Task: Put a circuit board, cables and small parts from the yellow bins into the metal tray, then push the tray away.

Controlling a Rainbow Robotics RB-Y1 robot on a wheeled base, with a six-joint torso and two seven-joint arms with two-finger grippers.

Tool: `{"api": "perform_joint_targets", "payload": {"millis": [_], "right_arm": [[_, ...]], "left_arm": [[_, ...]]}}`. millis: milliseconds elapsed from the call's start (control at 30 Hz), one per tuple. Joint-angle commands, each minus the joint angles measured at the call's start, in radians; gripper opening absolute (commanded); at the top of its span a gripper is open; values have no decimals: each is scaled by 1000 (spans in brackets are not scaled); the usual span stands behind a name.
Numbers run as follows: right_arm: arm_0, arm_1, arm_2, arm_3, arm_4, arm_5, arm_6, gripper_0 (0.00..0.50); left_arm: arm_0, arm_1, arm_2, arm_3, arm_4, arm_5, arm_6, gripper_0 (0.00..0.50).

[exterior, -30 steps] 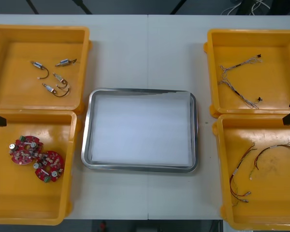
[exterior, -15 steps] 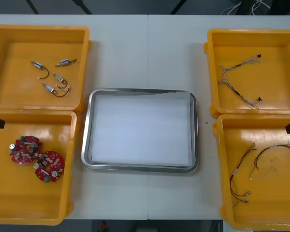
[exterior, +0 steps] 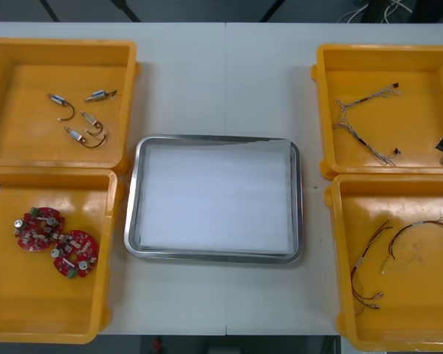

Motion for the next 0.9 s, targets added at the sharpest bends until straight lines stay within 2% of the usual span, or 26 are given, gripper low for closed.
{"api": "perform_joint_targets", "payload": {"millis": [33, 333, 467, 633, 900], "right_arm": [[120, -38, -75, -7, -27, -98, 130, 500], [212, -38, -78, -7, -53, -252, 395, 500], [217, -37, -59, -7, -60, -287, 509, 500], [217, -37, -26, -6, -65, -339, 583, 500], [202, -37, 21, 8, -65, -385, 596, 500]], "left_arm": [[19, 55, -2, 37, -26, -13, 43, 500], [19, 55, -21, 90, -41, -35, 33, 500], [16, 53, -62, 92, -84, -68, 38, 500], [16, 53, -97, 98, -95, -99, 41, 500], [16, 55, -177, 101, -110, -154, 47, 500]]}}
